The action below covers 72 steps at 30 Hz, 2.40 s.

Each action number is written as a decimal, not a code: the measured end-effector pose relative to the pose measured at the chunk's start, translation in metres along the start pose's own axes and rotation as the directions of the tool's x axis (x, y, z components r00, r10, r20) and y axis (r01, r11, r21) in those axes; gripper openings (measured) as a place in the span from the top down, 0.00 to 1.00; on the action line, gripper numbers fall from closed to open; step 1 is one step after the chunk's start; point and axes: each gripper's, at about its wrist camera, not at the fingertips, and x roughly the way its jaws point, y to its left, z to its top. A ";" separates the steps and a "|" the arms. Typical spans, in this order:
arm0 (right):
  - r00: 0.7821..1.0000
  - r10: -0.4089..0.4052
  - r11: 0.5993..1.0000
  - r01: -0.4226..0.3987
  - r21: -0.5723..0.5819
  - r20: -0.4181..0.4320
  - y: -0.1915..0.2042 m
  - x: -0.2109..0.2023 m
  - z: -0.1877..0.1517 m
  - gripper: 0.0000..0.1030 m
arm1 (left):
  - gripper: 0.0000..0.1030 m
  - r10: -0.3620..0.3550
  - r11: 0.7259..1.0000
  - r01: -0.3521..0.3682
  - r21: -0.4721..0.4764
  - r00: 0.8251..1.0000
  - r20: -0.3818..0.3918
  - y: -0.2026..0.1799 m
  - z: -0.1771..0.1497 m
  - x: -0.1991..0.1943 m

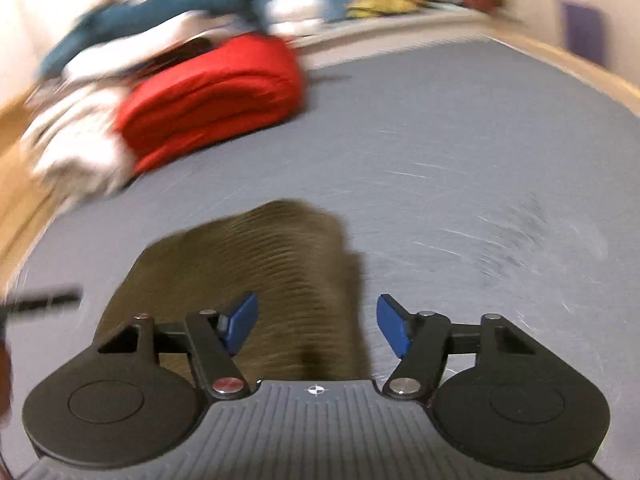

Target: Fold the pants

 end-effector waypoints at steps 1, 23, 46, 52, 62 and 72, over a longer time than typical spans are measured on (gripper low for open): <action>0.999 0.017 0.998 -0.019 -0.062 -0.047 0.007 0.007 -0.007 0.42 | 0.44 -0.033 0.998 0.034 0.045 0.999 -0.031 -0.007 -0.006 0.004; 0.989 -0.068 0.987 0.048 0.152 0.131 -0.012 0.038 0.040 0.46 | 0.57 0.085 0.990 -0.071 0.126 0.990 -0.110 -0.037 -0.001 0.024; 0.947 -0.321 0.946 0.319 0.057 0.024 0.004 0.113 0.046 0.56 | 0.48 0.166 0.974 -0.132 0.185 0.969 -0.183 -0.035 -0.011 0.039; 0.983 -0.181 0.973 0.185 -0.139 0.043 0.041 0.053 0.021 0.42 | 0.42 0.167 0.972 -0.129 0.194 0.967 -0.194 -0.034 -0.018 0.030; 0.975 -0.214 0.946 0.191 -0.263 -0.060 0.060 0.007 -0.019 0.32 | 0.12 0.215 0.967 -0.193 0.165 0.968 -0.126 -0.047 -0.020 -0.014; 0.986 -0.144 0.988 0.148 -0.035 0.089 0.089 -0.086 -0.026 0.05 | 0.00 0.128 0.973 -0.152 0.171 0.981 0.144 -0.074 -0.021 -0.086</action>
